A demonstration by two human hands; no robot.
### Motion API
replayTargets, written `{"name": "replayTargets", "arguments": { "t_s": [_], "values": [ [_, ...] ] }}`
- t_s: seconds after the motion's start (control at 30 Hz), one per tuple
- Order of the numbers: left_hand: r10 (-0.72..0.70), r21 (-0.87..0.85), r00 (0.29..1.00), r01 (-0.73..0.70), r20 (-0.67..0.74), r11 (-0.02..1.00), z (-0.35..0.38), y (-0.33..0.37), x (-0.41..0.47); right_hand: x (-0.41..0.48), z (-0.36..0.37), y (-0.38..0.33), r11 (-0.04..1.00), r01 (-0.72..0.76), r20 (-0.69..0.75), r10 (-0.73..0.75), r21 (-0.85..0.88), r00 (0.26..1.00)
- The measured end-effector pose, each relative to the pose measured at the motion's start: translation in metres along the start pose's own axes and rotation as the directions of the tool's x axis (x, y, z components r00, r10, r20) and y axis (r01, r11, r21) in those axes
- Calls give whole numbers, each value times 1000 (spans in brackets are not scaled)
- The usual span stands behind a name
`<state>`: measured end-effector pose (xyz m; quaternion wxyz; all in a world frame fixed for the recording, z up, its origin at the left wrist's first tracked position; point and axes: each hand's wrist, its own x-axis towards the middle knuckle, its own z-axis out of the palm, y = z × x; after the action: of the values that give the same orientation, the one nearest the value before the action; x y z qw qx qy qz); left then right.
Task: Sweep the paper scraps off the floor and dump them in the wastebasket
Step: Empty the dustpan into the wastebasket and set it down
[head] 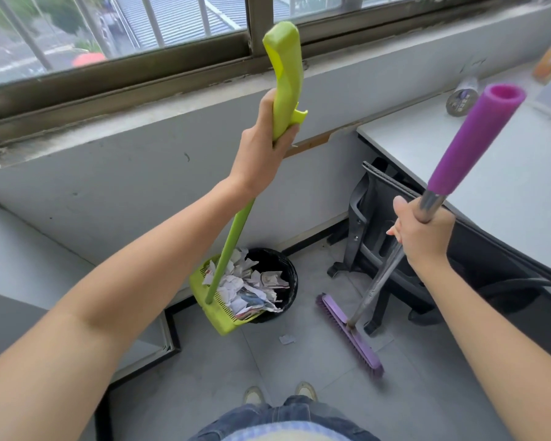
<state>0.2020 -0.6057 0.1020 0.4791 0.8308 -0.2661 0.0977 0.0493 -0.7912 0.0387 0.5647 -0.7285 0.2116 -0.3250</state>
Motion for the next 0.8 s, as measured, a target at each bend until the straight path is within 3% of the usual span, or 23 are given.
{"name": "replayTargets", "arguments": {
  "t_s": [0.27,0.47,0.8],
  "values": [
    [73,5,992,-74,103,997,21,6,1,-5,-5,14,1000,-12,-8,12,2,1000],
    [110,11,990,-111,84,994,29,21,16,-7,-15,22,999,-43,-36,43,3,998],
    [32,82,999,-32,-2,996,30,9,36,-10,-30,28,997,-77,-83,77,2,994]
  ]
}}
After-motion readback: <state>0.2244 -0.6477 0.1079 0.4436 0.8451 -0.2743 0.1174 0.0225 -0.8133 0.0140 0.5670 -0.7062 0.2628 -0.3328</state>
